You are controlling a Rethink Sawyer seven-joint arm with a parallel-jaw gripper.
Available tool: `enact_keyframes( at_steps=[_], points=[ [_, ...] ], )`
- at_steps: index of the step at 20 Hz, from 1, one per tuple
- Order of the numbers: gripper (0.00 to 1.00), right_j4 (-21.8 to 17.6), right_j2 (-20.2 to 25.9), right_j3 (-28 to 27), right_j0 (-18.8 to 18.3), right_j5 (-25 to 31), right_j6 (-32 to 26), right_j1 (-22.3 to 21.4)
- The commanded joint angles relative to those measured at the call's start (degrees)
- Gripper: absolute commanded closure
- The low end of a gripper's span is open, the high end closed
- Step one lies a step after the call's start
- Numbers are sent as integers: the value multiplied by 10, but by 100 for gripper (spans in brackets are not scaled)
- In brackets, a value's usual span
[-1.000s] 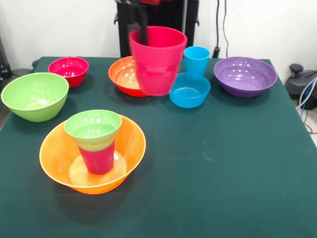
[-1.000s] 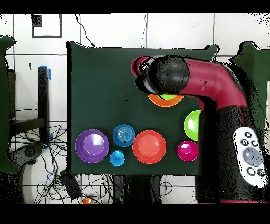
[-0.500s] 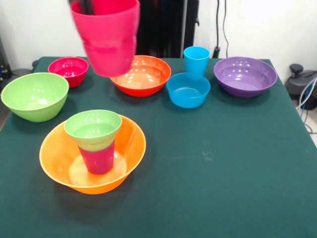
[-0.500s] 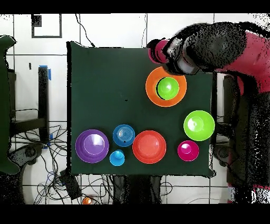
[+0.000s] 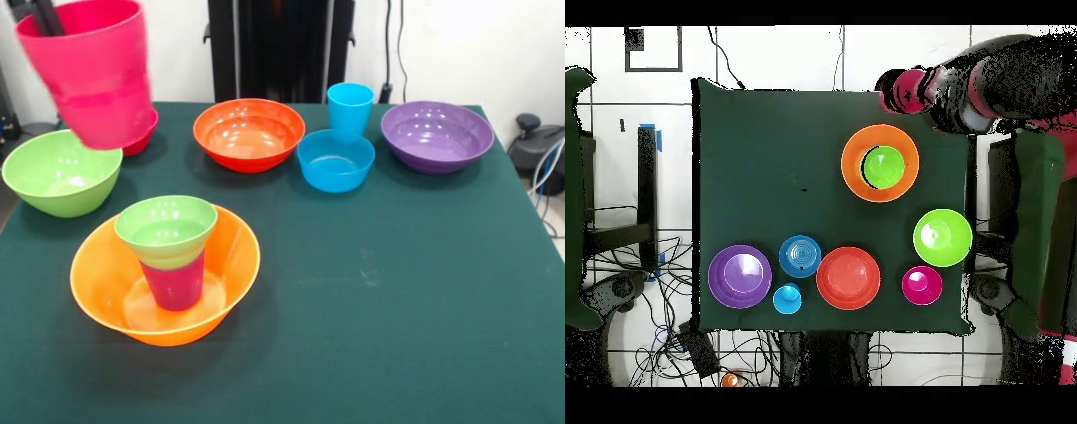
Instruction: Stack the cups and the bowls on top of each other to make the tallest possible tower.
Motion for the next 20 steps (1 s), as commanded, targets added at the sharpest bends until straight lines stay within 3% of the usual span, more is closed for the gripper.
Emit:
enact_keyframes(
  at_steps=[1, 15, 20],
  points=[
    [100, -33, 23, 70, -13, -9, -172, 14],
    [100, -43, 22, 211, -16, -115, -106, -23],
    [100, -58, 11, 232, -1, -153, -80, -21]
  ],
)
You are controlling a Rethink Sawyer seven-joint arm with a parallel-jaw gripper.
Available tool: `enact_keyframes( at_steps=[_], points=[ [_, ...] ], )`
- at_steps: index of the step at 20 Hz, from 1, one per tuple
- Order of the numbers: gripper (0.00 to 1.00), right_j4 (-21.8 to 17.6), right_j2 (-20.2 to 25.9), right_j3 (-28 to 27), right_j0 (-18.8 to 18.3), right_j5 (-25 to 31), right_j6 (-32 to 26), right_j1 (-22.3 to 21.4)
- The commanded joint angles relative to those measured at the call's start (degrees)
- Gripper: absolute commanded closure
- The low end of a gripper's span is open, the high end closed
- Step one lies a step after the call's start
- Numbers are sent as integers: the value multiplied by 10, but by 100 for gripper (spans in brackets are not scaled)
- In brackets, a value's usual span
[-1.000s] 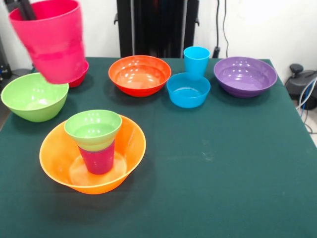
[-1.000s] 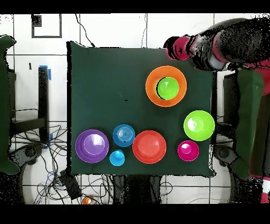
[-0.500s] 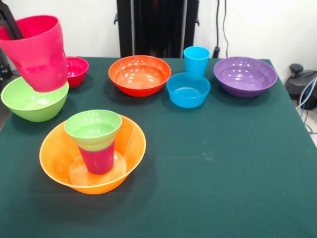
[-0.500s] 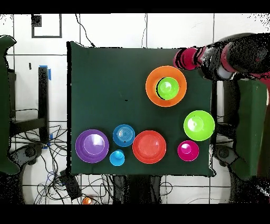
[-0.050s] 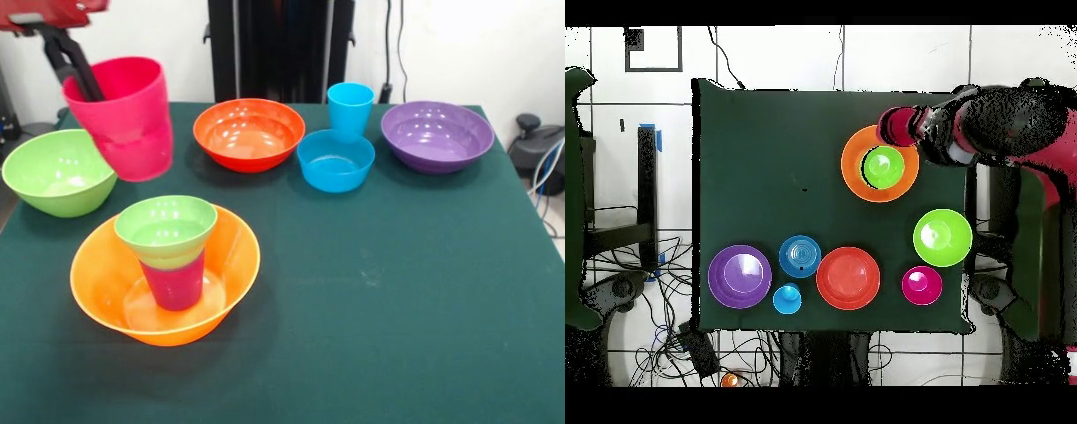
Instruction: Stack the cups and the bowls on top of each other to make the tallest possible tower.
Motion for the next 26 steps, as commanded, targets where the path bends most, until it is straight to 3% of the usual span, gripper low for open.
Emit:
enact_keyframes(
  at_steps=[1, 4, 7, 13, 26],
  points=[
    [100, -53, 8, 100, 34, -72, -69, -9],
    [100, -64, 1, 107, 38, -76, -70, -7],
    [100, -103, -25, 106, 48, -46, -83, -10],
    [100, -137, -25, 91, 43, -62, -89, 7],
    [100, -165, -16, 67, 49, -55, -74, 28]
  ],
)
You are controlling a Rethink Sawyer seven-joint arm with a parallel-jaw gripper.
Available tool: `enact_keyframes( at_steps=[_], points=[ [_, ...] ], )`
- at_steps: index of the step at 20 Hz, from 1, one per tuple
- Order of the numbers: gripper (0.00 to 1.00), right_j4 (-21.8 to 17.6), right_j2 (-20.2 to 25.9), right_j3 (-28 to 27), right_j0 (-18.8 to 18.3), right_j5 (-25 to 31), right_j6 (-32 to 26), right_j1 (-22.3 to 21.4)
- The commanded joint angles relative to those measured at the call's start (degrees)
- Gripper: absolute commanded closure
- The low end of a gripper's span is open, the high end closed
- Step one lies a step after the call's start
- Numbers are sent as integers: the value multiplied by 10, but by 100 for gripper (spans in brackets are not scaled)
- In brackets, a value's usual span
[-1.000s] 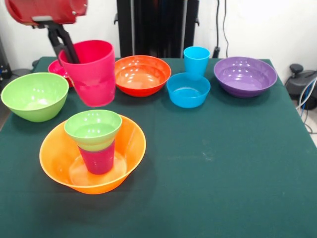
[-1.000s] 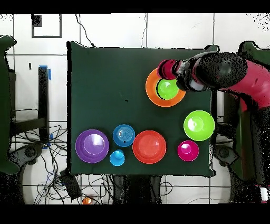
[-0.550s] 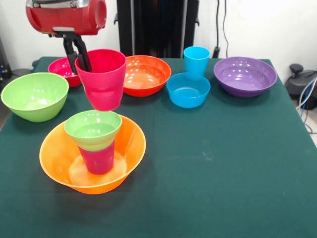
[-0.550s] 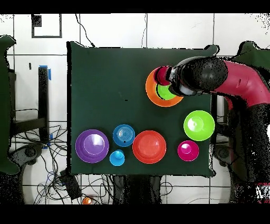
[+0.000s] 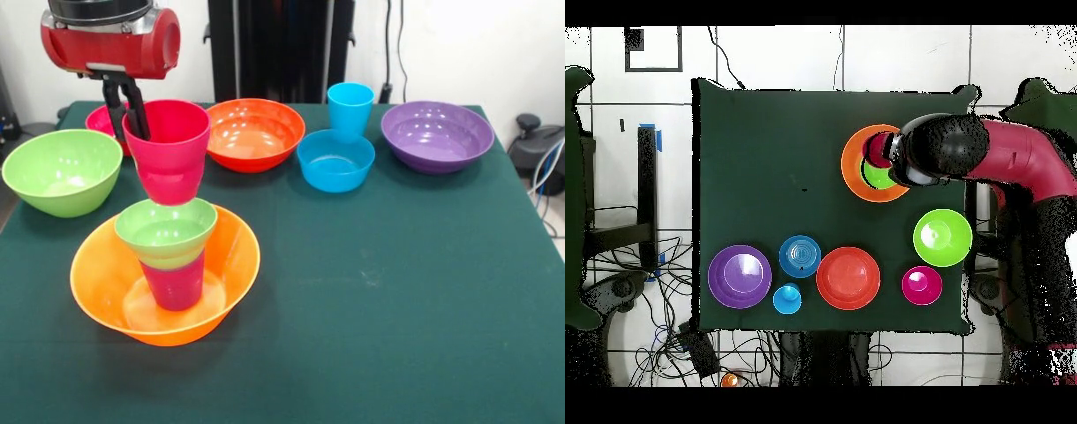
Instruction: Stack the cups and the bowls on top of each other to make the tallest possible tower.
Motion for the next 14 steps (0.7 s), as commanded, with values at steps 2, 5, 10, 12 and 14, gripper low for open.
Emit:
enact_keyframes(
  at_steps=[2, 5, 10, 12, 14],
  points=[
    [100, -45, -10, 9, 23, -5, -74, 44],
    [100, -33, -7, 13, 25, 3, -66, 51],
    [100, -33, -6, -3, 32, 3, -63, 61],
    [100, -37, -7, -12, 35, 1, -62, 68],
    [100, -43, -11, -21, 40, -3, -60, 76]
  ],
)
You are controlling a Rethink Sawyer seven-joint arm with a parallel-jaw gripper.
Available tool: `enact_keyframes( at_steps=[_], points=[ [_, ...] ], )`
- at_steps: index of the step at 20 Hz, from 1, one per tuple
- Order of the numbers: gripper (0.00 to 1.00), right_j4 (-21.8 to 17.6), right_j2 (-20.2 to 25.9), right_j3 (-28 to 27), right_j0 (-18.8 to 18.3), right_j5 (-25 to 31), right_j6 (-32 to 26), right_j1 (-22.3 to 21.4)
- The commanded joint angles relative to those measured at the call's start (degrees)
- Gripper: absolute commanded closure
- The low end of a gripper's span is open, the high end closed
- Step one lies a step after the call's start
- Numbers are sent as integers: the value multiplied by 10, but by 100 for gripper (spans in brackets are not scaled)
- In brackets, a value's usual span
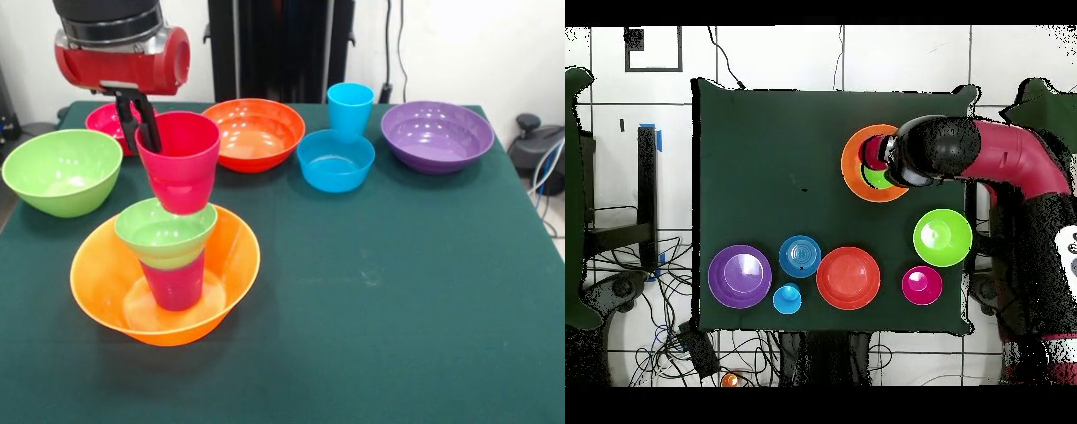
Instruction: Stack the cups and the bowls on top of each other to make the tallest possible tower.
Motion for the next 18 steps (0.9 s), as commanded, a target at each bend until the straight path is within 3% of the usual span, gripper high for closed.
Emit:
enact_keyframes(
  at_steps=[1, 18],
  points=[
    [100, -44, -12, -25, 37, 0, -62, 61],
    [100, -80, -16, -24, 13, 14, -111, 55]
  ],
)
